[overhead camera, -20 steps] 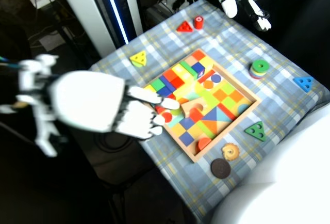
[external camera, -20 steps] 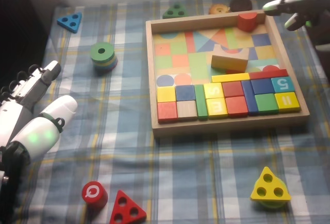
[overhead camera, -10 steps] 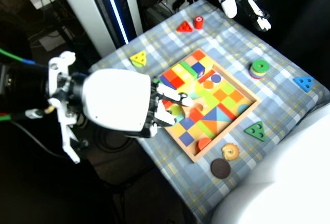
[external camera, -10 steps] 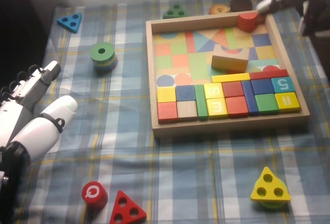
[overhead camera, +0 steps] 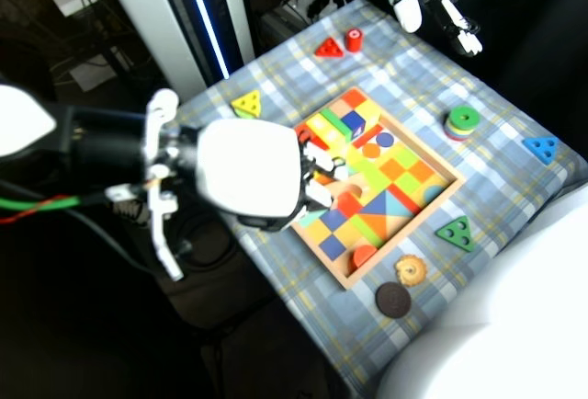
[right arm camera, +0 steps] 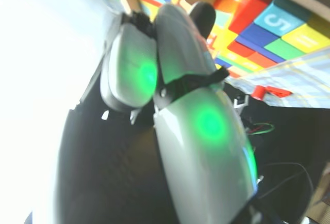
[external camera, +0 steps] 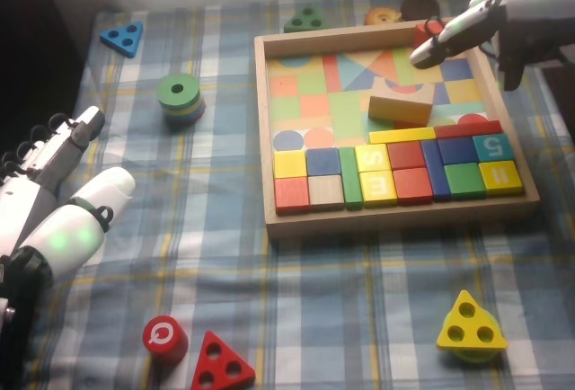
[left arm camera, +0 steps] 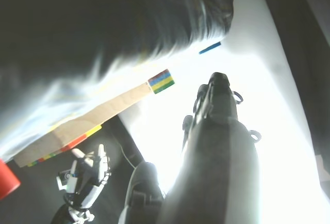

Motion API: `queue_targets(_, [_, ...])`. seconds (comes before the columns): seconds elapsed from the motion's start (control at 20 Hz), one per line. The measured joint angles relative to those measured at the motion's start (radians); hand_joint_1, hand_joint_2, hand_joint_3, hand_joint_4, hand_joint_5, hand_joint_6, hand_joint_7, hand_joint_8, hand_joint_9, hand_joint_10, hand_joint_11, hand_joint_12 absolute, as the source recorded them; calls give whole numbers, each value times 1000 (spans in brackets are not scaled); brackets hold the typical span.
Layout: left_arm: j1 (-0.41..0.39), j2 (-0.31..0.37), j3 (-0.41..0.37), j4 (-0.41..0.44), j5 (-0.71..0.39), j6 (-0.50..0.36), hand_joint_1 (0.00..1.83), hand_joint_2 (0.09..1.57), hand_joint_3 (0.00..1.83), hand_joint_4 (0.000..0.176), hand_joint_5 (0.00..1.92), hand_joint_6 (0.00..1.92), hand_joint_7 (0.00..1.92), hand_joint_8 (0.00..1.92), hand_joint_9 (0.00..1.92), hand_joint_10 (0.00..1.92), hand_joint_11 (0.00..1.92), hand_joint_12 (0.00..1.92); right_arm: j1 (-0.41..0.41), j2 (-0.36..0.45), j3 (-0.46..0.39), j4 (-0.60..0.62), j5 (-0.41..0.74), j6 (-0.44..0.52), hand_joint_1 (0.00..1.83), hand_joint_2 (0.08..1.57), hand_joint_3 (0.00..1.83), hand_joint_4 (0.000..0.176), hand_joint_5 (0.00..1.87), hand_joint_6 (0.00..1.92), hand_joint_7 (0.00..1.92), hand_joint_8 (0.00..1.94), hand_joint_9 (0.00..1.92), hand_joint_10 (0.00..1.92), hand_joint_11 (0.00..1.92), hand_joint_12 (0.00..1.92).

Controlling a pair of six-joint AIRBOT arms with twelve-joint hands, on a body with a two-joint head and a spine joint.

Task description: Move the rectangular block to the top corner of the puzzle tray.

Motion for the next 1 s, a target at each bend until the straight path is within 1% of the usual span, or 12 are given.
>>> queue_targets(0.05, [0,4,0,3,-1,0,0,1397,0,88,145,4,108,3,91,14,0,0,0,-3,3,-1,0,0,1636,1169,7,0,391,5,1500,1941,1637,1921,1656,1921])
queue_targets(0.2, [0,5,0,3,-2,0,0,1392,0,86,147,4,101,0,87,11,0,0,0,-24,19,-36,-2,5,1566,1202,22,0,414,11,1494,1941,1625,1921,1646,1921])
queue_targets(0.25, [2,5,0,7,-2,0,0,1387,0,91,143,2,95,0,79,7,0,0,0,-34,23,-53,-3,18,1551,1200,19,0,451,22,1462,1941,1587,1921,1616,1921])
queue_targets(0.35, [9,7,0,9,0,0,0,1380,0,78,151,4,102,3,90,11,0,0,0,-53,32,-87,7,52,1603,1189,8,0,455,12,1400,1941,1523,1921,1552,1921])
queue_targets(0.5, [10,12,-4,5,1,0,0,1375,0,82,147,2,104,4,87,9,0,0,0,-63,39,-113,18,54,1545,1195,7,0,457,9,1352,1941,1483,1921,1508,1921])
queue_targets(0.55, [10,14,-4,11,0,0,0,1375,0,83,139,0,89,0,72,2,0,0,0,-65,41,-137,14,54,1495,1197,6,0,505,19,1350,1941,1477,1921,1513,1921])
queue_targets(0.65, [10,14,-4,8,1,0,0,1378,0,80,149,4,100,5,80,5,0,0,0,-68,43,-152,12,54,1513,1190,2,0,515,19,1360,1941,1483,1921,1518,1921])
queue_targets(0.7, [10,14,-4,9,0,0,0,1375,0,85,132,0,88,0,63,0,0,0,0,-74,53,-162,10,54,1499,1193,3,0,529,17,1362,1941,1508,1921,1538,1921])
queue_targets(0.8, [10,14,-4,10,1,0,0,1386,0,91,136,4,85,0,64,1,0,0,0,-80,58,-180,-5,55,1571,1176,0,0,526,9,1384,1941,1539,1921,1585,1921])
queue_targets(0.9, [10,14,-4,9,1,0,0,1391,2,101,137,3,85,0,67,3,0,0,8,-86,66,-193,-9,57,1554,1181,0,0,518,1,1377,1941,1528,1921,1564,1921])
queue_targets(0.95, [10,14,-4,10,1,0,0,1390,1,106,141,4,92,3,74,5,0,0,10,-87,69,-195,-12,56,1617,1175,0,0,518,1,1367,1941,1532,1921,1570,1921])
queue_targets(1.0, [10,14,-4,10,1,0,0,1389,1,96,141,4,97,5,83,9,3,1,10,-88,75,-195,-15,56,1656,1182,0,0,499,1,1352,1941,1533,1921,1565,1921])
